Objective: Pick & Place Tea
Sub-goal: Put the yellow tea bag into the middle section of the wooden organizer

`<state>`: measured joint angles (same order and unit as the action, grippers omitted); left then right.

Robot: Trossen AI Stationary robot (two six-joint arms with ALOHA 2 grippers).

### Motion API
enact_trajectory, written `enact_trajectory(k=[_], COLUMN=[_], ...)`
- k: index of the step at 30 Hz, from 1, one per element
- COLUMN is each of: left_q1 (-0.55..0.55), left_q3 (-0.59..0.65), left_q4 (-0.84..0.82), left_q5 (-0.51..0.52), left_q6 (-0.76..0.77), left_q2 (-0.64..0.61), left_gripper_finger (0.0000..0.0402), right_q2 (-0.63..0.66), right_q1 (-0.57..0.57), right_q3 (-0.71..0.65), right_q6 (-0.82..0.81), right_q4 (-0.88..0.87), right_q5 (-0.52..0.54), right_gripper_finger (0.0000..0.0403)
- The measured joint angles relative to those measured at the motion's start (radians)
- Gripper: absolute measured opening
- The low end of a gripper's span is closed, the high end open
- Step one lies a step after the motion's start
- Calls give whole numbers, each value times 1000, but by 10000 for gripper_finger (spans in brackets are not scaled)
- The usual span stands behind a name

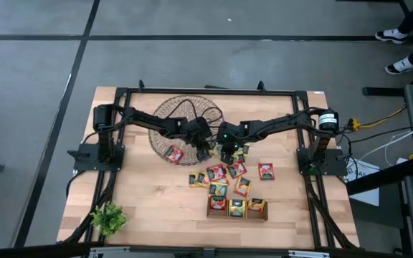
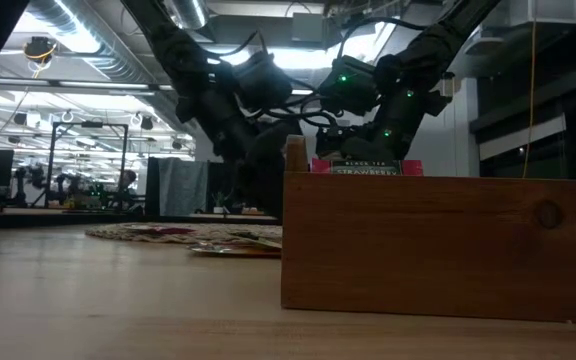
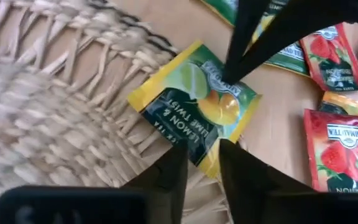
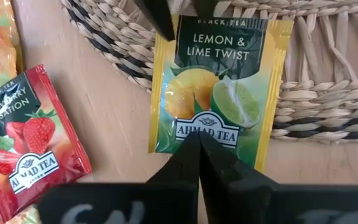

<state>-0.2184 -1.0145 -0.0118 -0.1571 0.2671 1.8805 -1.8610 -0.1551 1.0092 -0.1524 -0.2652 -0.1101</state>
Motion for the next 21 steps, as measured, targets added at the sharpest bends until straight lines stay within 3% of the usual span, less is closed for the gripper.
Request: enact_trajectory(k=[4, 11, 16, 21], left_q1=[-13, -22, -17, -22], left_q3=[0, 0, 0, 0], left_q4=[-31, -1, 16, 18], left_q5=[-7, -172, -151, -148], left_q6=[89, 183, 187, 175], left_q2=[0, 25, 34, 31], left_gripper_finger=[137, 172, 160, 106], right_q2=[-2, -2, -4, -4], right_q1=[0, 0, 0, 0], right_q3=[0, -2, -2, -2], right_q6=[0, 0, 0, 0], right_q4=[17, 38, 55, 59], right_q5=[0, 0, -19, -21], right_gripper_finger=[4, 4, 4, 4])
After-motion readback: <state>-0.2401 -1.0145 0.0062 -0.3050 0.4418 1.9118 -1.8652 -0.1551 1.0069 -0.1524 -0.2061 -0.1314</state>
